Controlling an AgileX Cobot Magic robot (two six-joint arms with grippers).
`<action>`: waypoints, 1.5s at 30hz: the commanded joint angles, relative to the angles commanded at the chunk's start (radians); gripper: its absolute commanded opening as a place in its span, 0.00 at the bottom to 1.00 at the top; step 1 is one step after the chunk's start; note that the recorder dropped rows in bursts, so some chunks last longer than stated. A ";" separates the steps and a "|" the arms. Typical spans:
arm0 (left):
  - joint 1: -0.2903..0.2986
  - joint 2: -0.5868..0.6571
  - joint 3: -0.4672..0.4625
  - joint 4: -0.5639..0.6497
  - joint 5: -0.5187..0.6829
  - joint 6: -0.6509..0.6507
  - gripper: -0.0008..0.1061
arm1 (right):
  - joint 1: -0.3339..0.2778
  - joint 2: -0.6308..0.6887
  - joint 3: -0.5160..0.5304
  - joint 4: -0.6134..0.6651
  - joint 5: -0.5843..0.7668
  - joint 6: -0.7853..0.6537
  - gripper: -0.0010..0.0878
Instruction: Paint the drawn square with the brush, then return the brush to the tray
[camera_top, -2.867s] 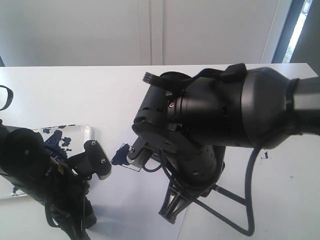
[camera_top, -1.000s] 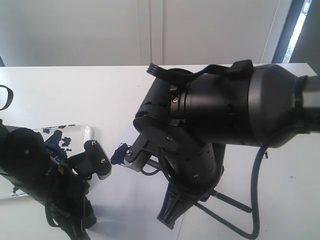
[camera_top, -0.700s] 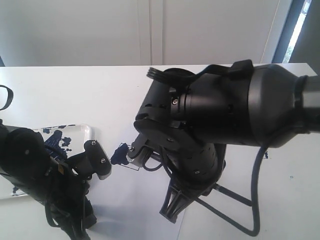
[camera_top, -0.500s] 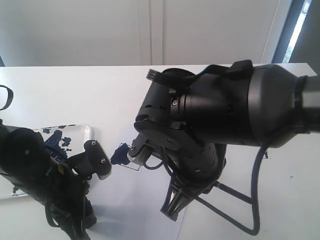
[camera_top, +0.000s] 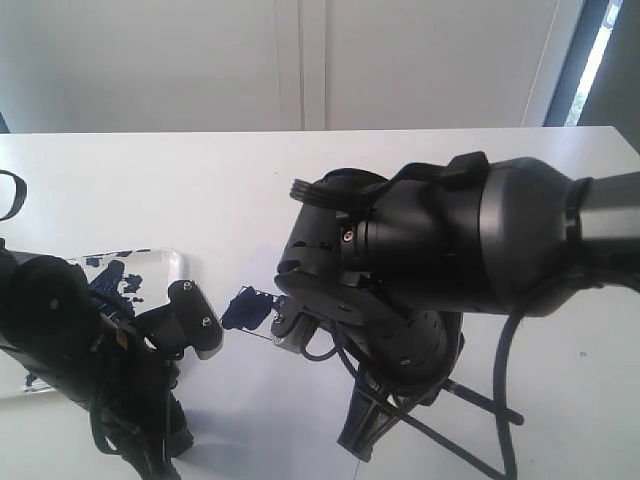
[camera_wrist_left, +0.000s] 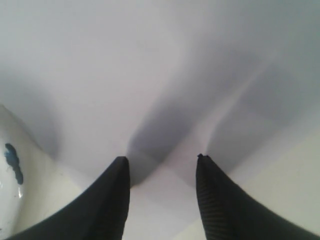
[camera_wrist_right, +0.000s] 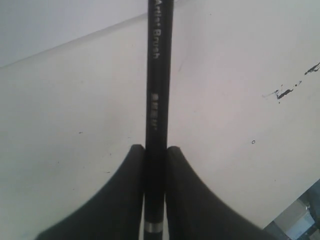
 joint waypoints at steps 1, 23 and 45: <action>0.000 0.000 0.000 0.000 0.000 0.000 0.45 | 0.000 0.000 0.000 0.005 0.000 -0.006 0.01; 0.000 0.000 0.000 0.000 -0.002 0.000 0.45 | 0.004 -0.003 0.000 0.157 0.000 -0.121 0.01; 0.000 0.000 0.000 0.000 0.000 0.000 0.45 | 0.000 -0.005 0.000 -0.041 0.000 -0.002 0.01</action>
